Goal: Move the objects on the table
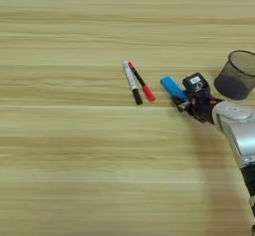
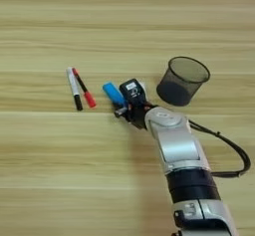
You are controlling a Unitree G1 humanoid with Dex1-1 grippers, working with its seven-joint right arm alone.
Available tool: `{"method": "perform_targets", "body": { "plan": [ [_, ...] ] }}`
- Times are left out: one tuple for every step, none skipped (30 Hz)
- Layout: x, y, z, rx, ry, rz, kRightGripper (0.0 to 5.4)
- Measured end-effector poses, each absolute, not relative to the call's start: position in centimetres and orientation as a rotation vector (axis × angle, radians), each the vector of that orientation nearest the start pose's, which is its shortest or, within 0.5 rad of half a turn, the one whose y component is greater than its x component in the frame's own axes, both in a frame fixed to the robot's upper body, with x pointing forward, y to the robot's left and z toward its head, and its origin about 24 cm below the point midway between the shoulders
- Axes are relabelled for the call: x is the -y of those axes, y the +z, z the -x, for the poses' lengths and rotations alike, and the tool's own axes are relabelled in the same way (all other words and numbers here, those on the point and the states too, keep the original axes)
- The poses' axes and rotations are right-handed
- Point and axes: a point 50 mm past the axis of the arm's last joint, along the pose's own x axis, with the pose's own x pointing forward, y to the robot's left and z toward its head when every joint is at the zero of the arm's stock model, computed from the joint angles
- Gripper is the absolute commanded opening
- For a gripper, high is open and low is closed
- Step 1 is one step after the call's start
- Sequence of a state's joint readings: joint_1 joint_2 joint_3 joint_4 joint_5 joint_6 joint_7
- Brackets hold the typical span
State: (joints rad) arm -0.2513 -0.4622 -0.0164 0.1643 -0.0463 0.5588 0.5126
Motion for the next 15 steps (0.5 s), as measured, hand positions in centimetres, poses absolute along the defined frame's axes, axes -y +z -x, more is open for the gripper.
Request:
{"method": "perform_targets", "body": {
  "plan": [
    [23.7, 4.32, -28.4, -0.558, 0.314, 0.346, 1.42],
    [23.7, 4.33, -28.31, -0.557, 0.314, 0.347, 1.42],
    [23.74, 4.31, -28.12, -0.557, 0.315, 0.345, 1.42],
    [23.75, 4.32, -28.09, -0.557, 0.316, 0.343, 1.42],
    [23.76, 4.32, -28.08, -0.557, 0.316, 0.343, 1.78],
    [23.77, 4.31, -28.07, -0.558, 0.316, 0.339, 1.87],
    [23.79, 4.26, -28.07, -0.56, 0.316, 0.337, 2.0],
    [23.8, 4.24, -28.07, -0.561, 0.316, 0.336, 2.11],
    [23.8, 4.24, -28.08, -0.561, 0.315, 0.335, 2.18],
    [23.82, 4.25, -28.08, -0.561, 0.314, 0.335, 2.31],
    [23.83, 4.26, -28.07, -0.56, 0.313, 0.334, 2.44],
    [23.84, 4.28, -28.06, -0.559, 0.312, 0.333, 2.49],
    [23.84, 4.31, -28.05, -0.557, 0.312, 0.333, 2.66],
    [23.84, 4.38, -28.01, -0.553, 0.311, 0.333, 2.73],
    [23.81, 4.4, -28.0, -0.551, 0.312, 0.332, 2.87]
  ]
}}
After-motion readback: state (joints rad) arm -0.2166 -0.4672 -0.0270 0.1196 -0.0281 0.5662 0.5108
